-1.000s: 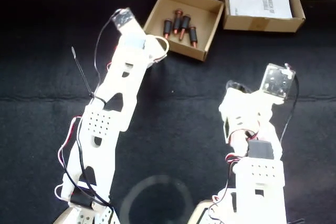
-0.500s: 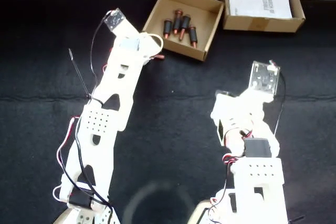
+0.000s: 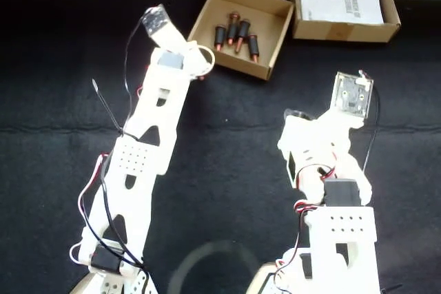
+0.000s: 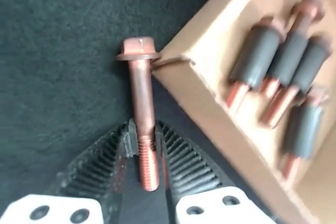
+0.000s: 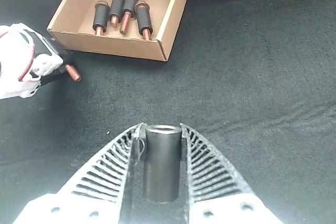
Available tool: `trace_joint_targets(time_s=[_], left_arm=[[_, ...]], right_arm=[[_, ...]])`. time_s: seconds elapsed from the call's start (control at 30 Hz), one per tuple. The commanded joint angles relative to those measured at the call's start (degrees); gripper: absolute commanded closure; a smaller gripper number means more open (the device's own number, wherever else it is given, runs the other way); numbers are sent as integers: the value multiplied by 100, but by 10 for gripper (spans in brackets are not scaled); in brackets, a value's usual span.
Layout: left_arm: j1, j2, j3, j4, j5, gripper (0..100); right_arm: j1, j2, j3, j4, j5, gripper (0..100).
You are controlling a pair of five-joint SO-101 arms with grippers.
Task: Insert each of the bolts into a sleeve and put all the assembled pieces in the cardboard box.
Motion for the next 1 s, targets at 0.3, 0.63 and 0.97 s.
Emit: trace_joint_targets(time_s=[0.3,0.63,0.97], left_arm=[[1182,-40,-646,3692,-2365,992],[1200,-743,1042,3657,-2365,986],[866,-787,1314,3657,-2382,779]], right_arm=[[-31,-154,-251,-13,53,991],[22,-154,-251,13,53,991],[-4,-154,-251,4,44,991]])
